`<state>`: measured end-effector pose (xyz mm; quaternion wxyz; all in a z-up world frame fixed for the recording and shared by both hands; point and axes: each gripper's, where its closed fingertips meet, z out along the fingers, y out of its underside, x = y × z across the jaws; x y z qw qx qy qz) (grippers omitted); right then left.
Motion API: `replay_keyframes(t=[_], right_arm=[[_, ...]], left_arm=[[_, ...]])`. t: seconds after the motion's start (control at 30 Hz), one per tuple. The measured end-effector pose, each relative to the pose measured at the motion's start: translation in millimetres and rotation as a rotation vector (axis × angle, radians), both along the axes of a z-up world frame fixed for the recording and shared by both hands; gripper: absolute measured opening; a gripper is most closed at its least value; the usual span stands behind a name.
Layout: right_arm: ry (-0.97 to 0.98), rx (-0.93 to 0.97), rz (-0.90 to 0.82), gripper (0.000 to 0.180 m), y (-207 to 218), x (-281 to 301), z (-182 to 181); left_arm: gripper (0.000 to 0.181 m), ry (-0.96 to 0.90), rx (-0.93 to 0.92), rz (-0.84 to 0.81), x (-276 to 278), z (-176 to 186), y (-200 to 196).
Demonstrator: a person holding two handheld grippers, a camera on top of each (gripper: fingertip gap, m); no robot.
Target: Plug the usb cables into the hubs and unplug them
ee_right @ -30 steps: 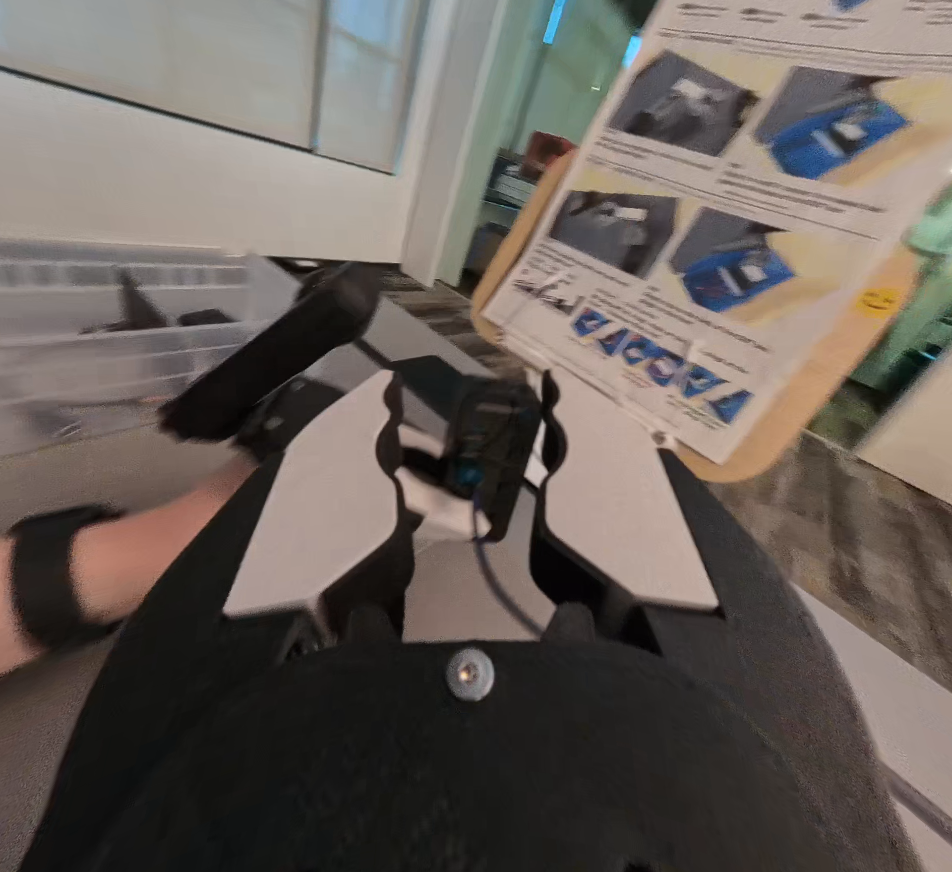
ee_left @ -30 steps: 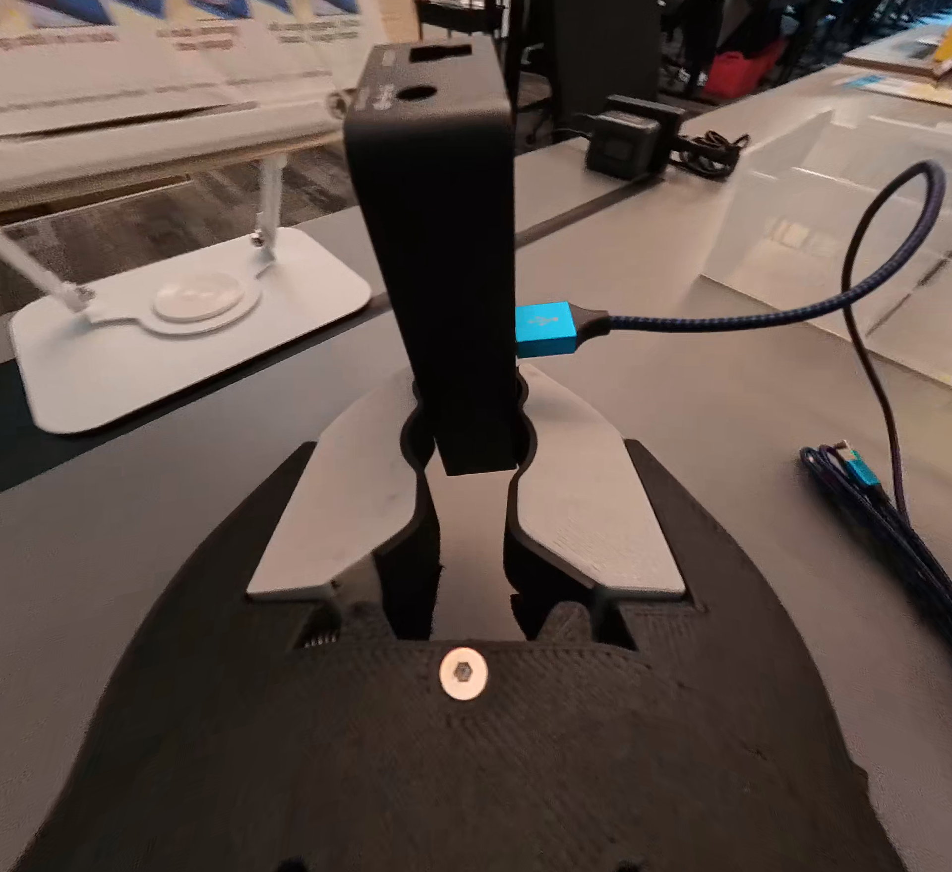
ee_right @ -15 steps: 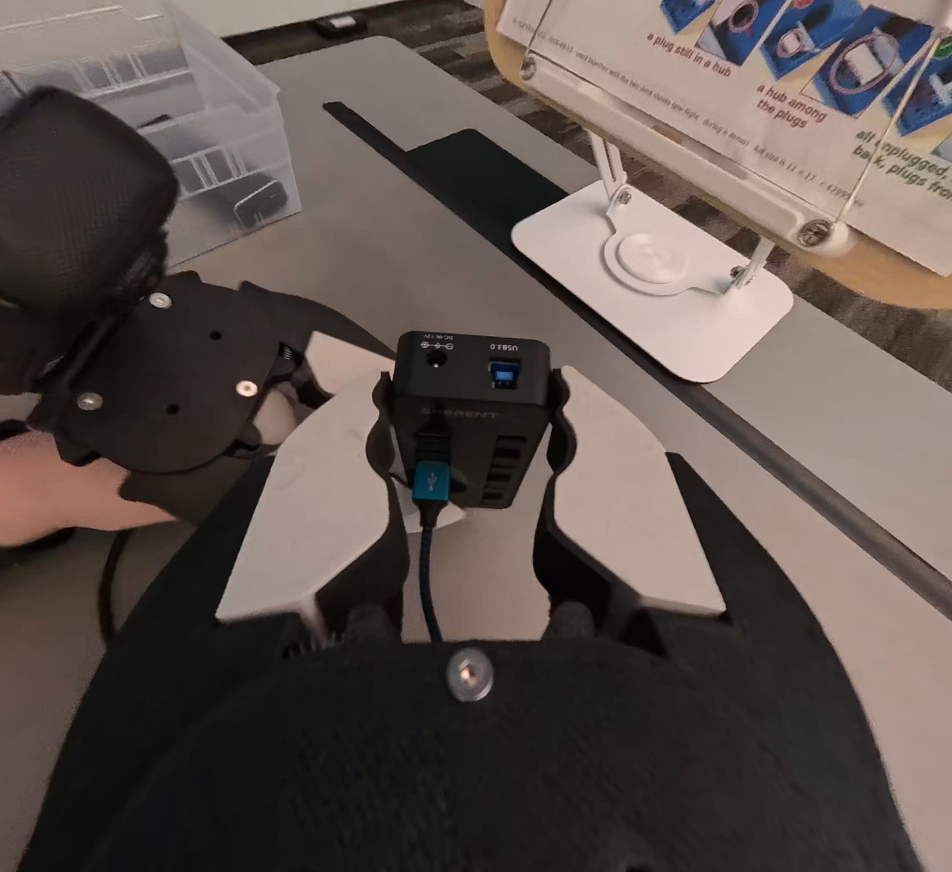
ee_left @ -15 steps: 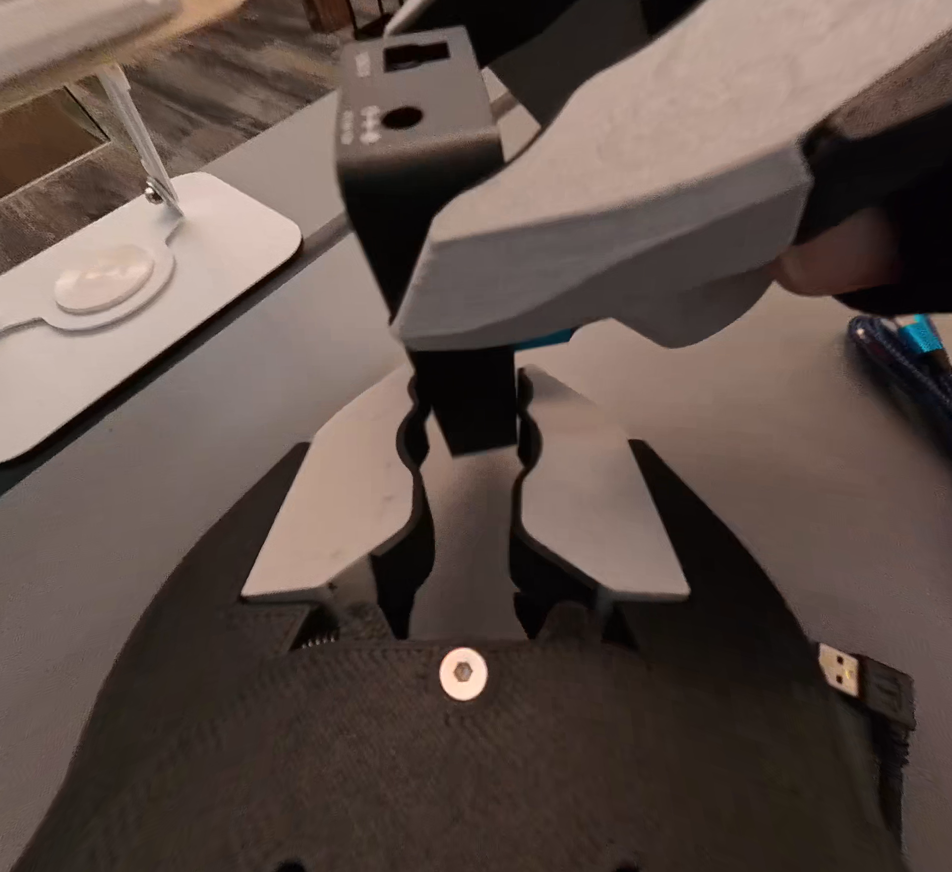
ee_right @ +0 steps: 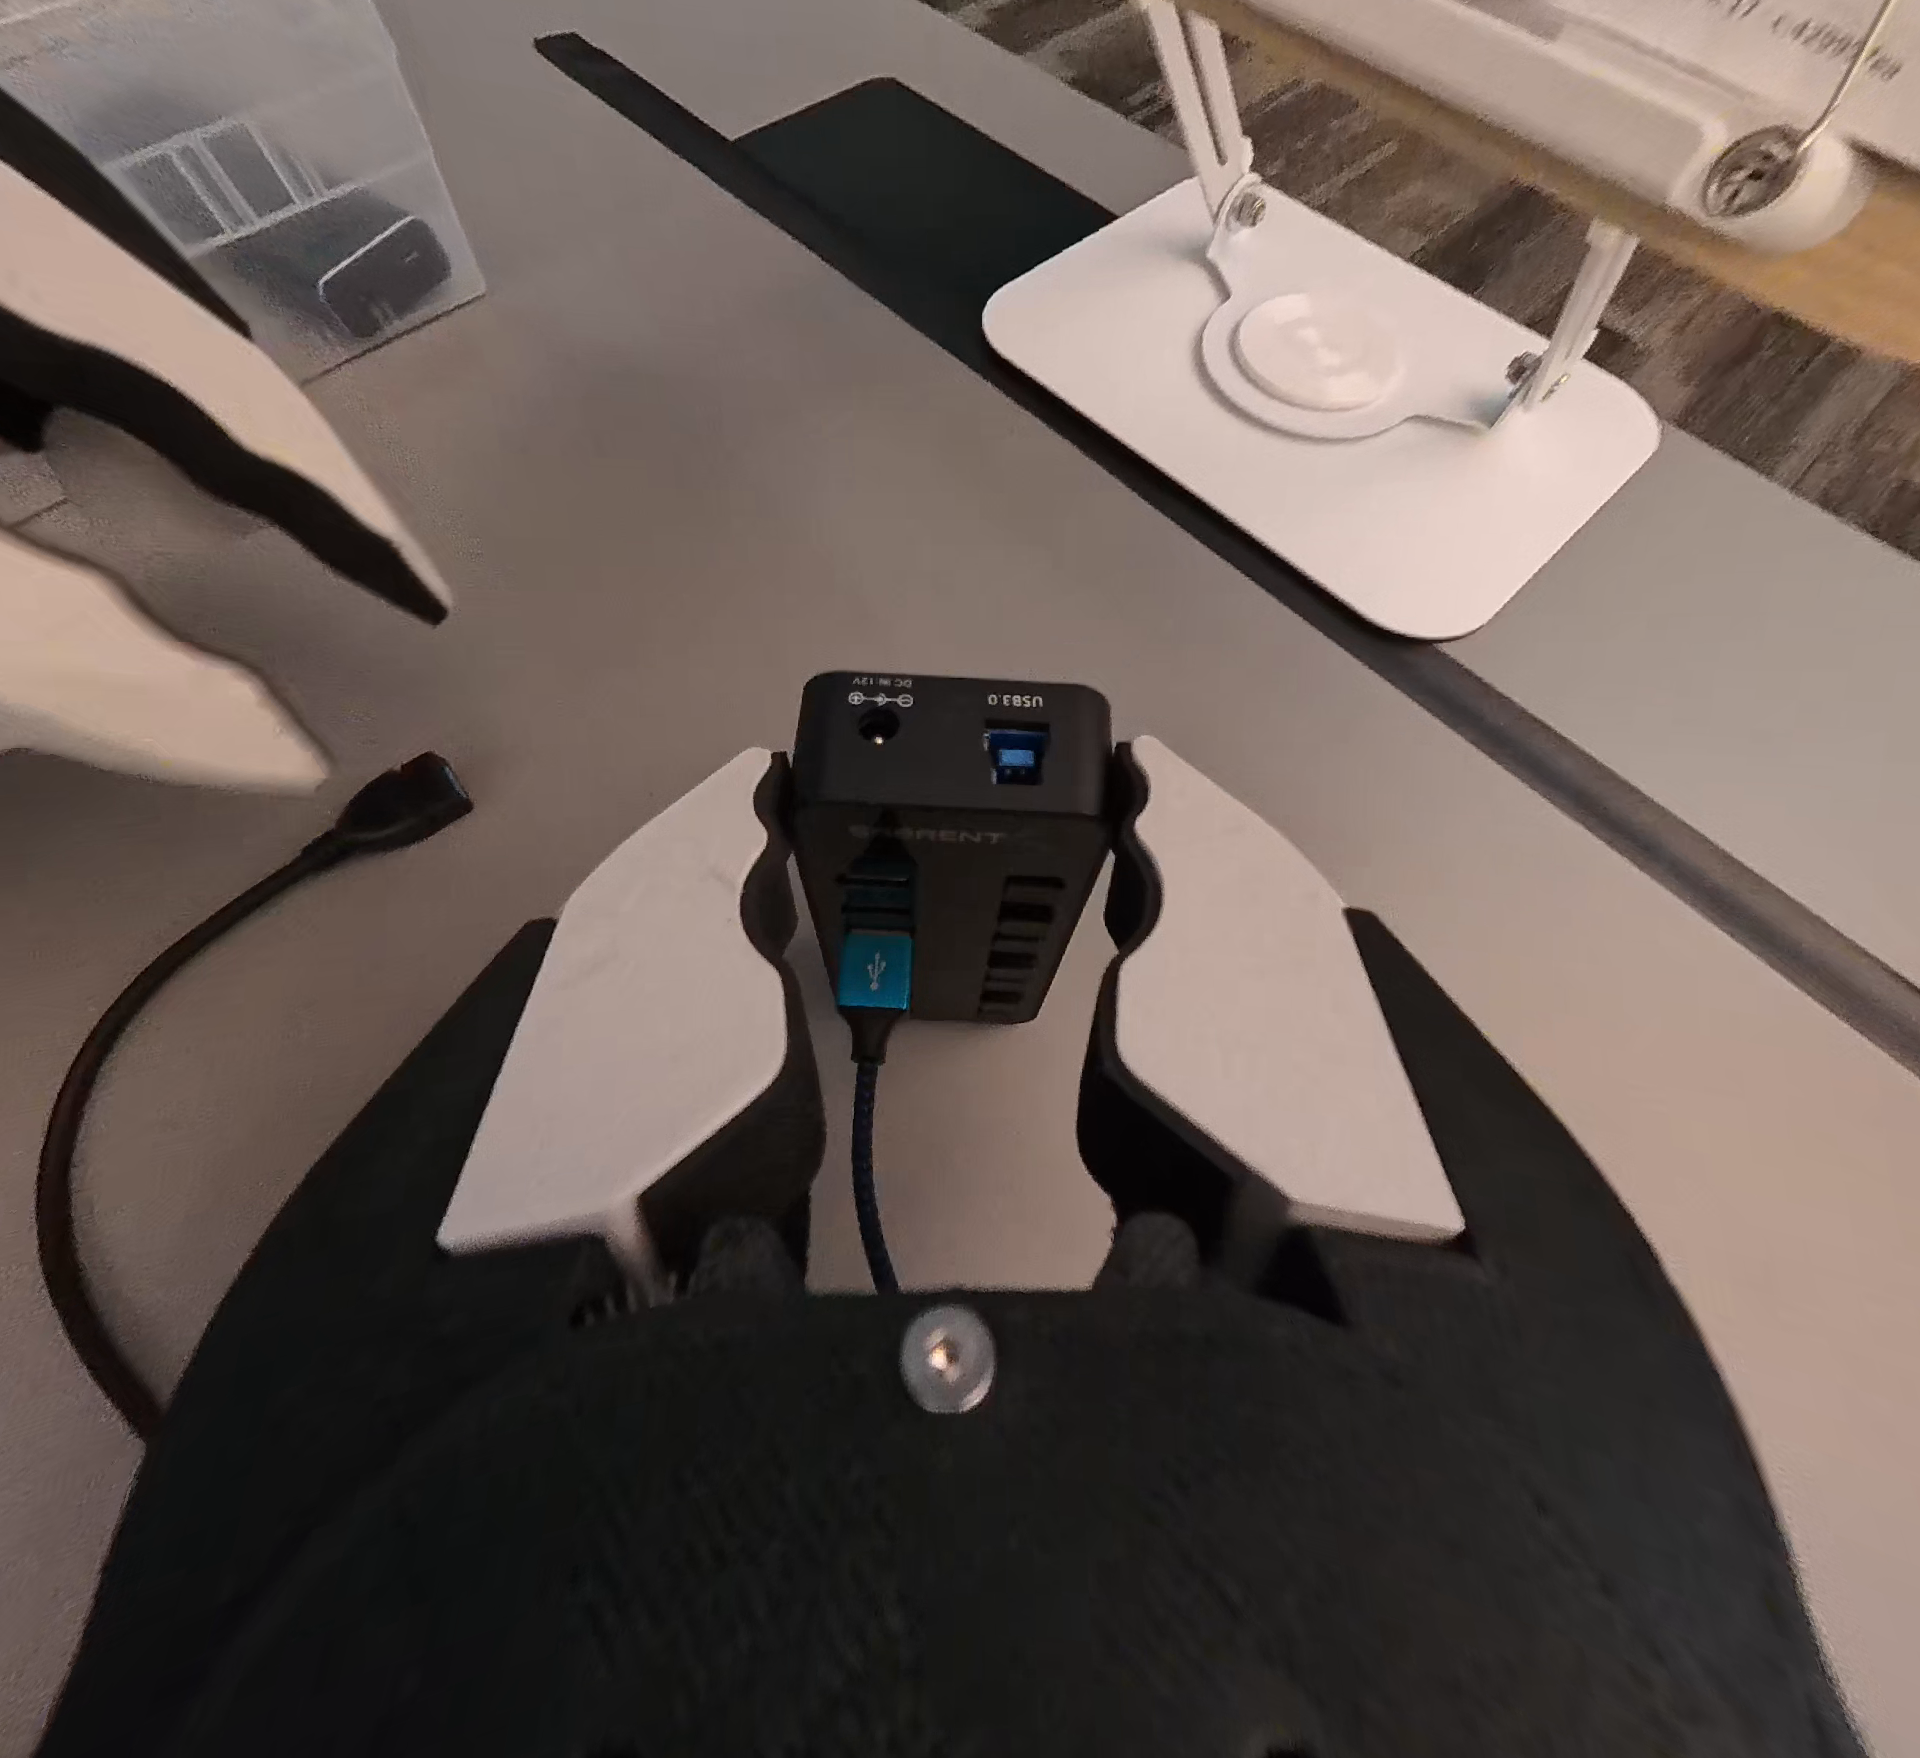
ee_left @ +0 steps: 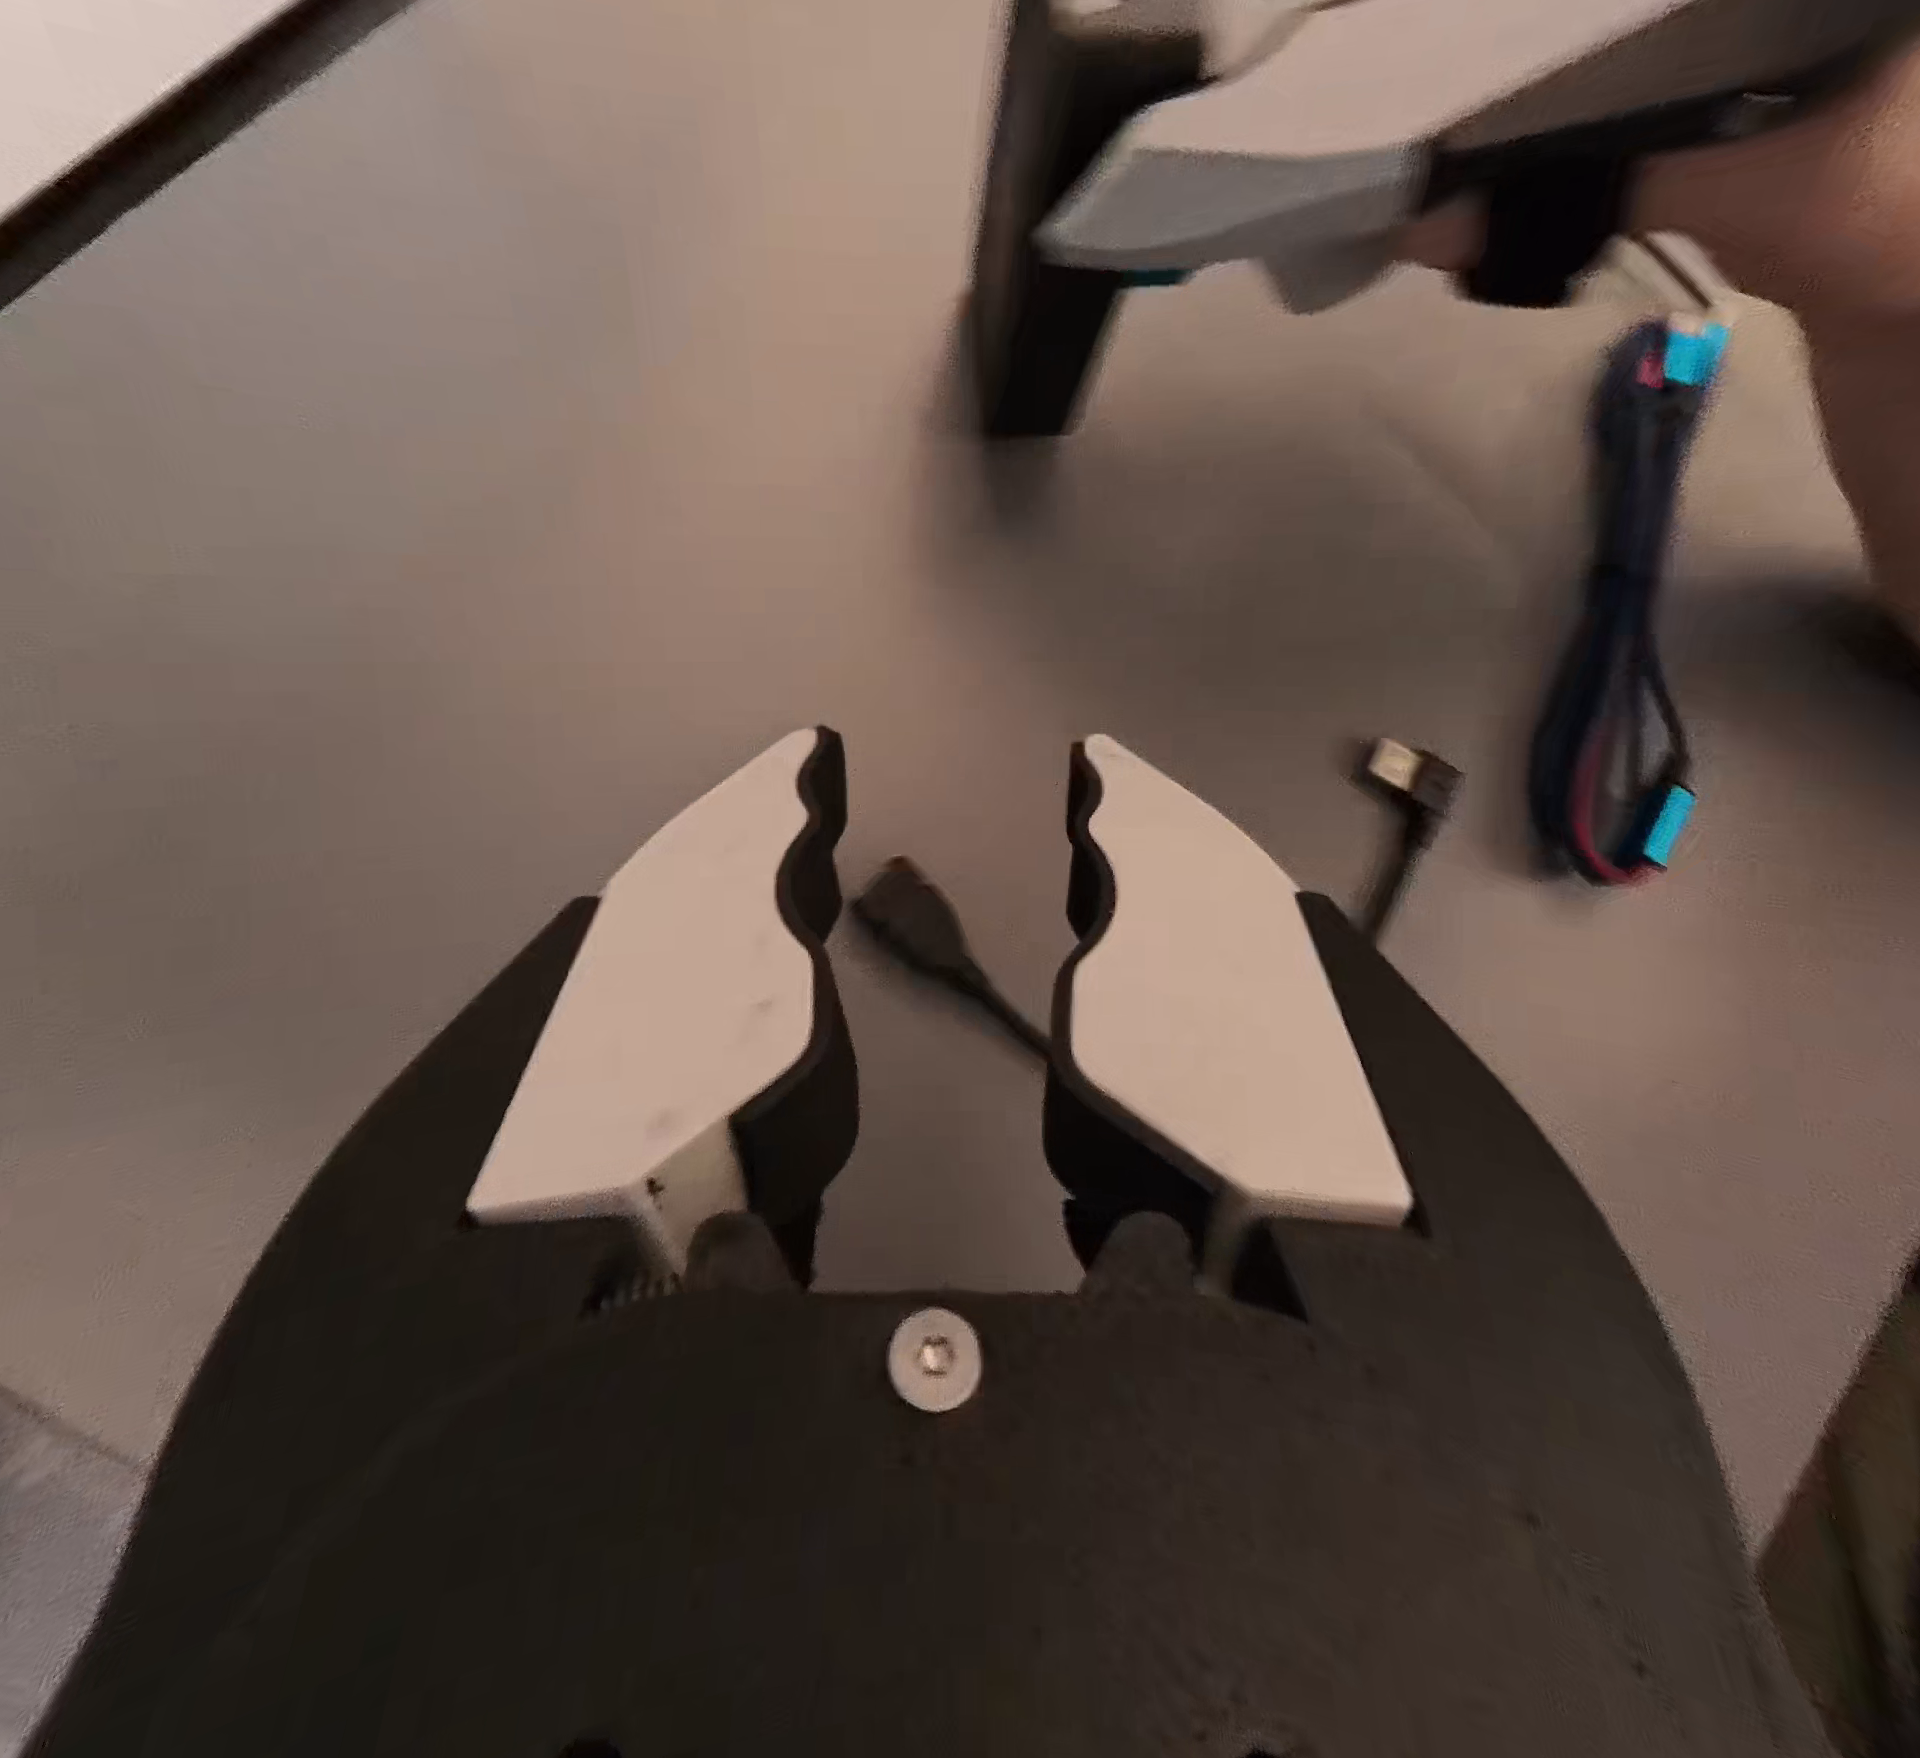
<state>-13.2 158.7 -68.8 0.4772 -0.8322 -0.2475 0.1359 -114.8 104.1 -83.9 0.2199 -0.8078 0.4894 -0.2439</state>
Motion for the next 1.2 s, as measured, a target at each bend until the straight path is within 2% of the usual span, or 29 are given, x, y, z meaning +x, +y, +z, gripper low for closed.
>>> replay_keyframes(t=[0.1, 0.17, 0.23, 0.33, 0.43, 0.53, 0.67, 0.77, 1.03, 1.13, 1.2], right_arm=[[0.015, 0.003, 0.007, 0.059, 0.1, -0.3, 0.0], [-0.002, 0.005, 0.030, 0.059, -1.6, -1.1, -0.5], [-0.013, 0.011, 0.037, 0.059, -2.4, -1.1, -0.9], [-0.010, 0.010, 0.039, 0.059, -2.5, -1.5, -1.5], [-0.007, 0.003, 0.046, 0.059, -2.9, -1.2, -1.8], [-0.017, -0.014, 0.051, 0.060, -4.2, 1.8, -3.6], [-0.017, -0.034, 0.062, 0.060, -7.1, 4.5, -5.0], [-0.011, -0.035, 0.069, 0.063, -8.6, 5.7, -3.5], [0.054, 0.018, 0.067, 0.065, -15.5, 14.4, 25.4], [0.101, 0.059, 0.072, 0.066, -24.0, 20.3, 47.9], [0.130, 0.096, 0.078, 0.066, -31.9, 24.6, 66.3]], left_arm=[[0.033, -0.004, 0.001, -0.282, 18.9, 5.4, -46.5], [0.033, 0.066, 0.098, -0.369, 20.7, 1.1, -54.9], [0.033, 0.114, 0.131, -0.364, 18.6, -2.0, -53.7], [0.030, 0.093, 0.051, -0.346, 17.7, -3.2, -56.5], [0.036, 0.121, -0.042, -0.419, 16.0, -14.6, -74.5], [0.041, 0.175, -0.047, -0.459, 18.8, -27.1, -89.3], [0.042, 0.112, -0.061, -0.525, 24.8, -31.3, -122.3], [0.040, 0.055, 0.023, -0.520, 26.2, -38.3, -130.9], [0.028, 0.146, 0.134, -0.473, 31.5, -69.9, -131.7], [0.025, 0.129, 0.103, -0.440, 35.4, -70.6, -130.6], [0.004, 0.135, 0.084, -0.429, 34.9, -71.2, -131.7]])
